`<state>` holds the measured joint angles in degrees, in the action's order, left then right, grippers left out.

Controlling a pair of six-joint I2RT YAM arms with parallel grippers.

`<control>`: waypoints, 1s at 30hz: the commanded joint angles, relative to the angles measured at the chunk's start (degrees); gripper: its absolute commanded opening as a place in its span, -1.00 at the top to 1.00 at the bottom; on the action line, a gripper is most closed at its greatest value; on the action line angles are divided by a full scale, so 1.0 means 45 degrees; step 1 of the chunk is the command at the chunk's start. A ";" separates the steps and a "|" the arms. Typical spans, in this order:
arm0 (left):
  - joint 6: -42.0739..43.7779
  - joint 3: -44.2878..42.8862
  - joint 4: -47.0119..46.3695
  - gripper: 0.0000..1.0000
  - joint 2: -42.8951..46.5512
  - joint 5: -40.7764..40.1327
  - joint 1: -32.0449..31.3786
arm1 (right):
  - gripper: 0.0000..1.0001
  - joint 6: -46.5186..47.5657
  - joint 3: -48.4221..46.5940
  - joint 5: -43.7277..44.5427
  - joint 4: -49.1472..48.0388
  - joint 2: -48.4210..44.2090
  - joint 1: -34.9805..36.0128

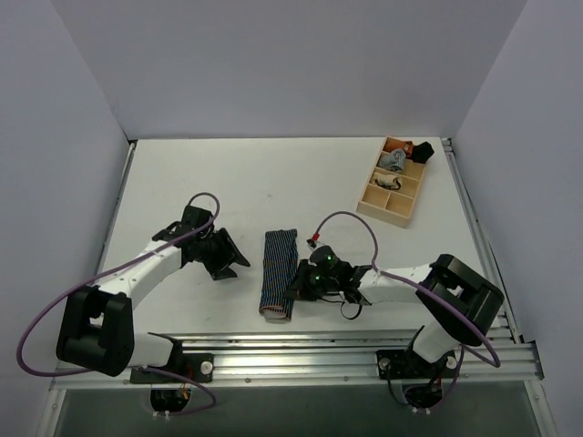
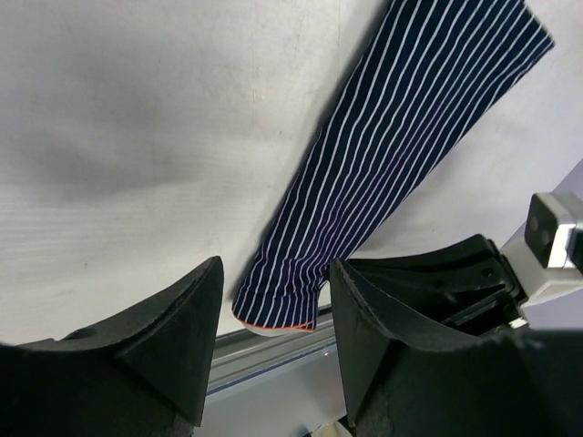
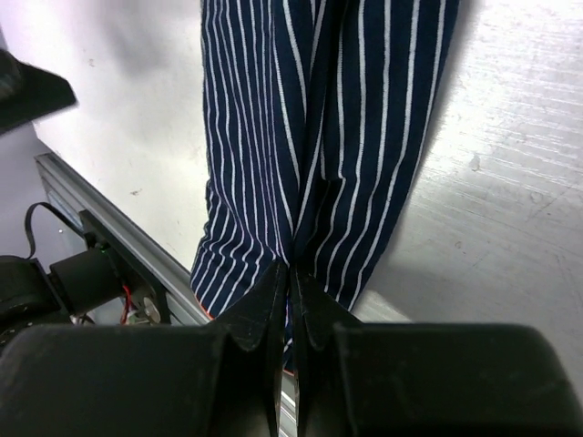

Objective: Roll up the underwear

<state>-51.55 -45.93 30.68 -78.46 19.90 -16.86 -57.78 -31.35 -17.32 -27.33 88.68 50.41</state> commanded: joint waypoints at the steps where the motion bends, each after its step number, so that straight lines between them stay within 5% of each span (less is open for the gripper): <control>1: -0.0164 0.0402 -0.0645 -0.16 0.0754 0.0499 -0.0567 | 1.00 -0.0207 0.0228 -0.0486 -0.1543 -0.0021 -0.0245; 3: -0.0301 0.0461 -0.0529 -0.10 0.0755 0.0441 -0.1364 | 1.00 -0.0091 0.0249 -0.0700 -0.1621 0.0019 -0.0382; 9: -0.0439 -0.0923 0.0836 -0.08 0.0307 -0.1023 -0.3438 | 0.56 0.0455 -0.0356 -0.0643 0.0130 -0.1327 -0.0987; 16: -0.0419 -0.2897 0.2498 -0.10 -0.1332 -0.2370 -0.5216 | 0.58 0.0555 -0.0241 -0.0253 0.2011 -0.2617 -0.1535; 30: -0.0907 -0.5241 0.4275 -0.15 -0.4419 -0.3367 -0.7306 | 0.63 -0.0537 0.1634 0.0137 0.0392 -0.2384 -0.0618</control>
<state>-54.41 -66.24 46.44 -96.84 6.94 -48.60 -57.78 -25.63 -18.17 -22.57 77.58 45.63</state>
